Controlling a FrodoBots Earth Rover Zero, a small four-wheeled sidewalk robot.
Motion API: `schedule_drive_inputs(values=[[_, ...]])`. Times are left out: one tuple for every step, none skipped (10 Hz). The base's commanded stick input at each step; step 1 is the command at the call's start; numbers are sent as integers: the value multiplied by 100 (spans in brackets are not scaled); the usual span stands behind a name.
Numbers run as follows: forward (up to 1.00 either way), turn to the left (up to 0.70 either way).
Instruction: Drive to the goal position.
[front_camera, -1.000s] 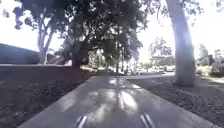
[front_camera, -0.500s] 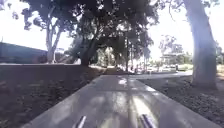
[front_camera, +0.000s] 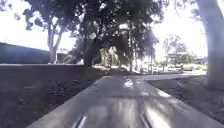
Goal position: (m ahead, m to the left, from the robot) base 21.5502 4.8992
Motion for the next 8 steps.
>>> schedule_drive_inputs(values=[[100,0],[100,0],[100,0],[100,0],[100,0],[100,0],[100,0],[100,0]])
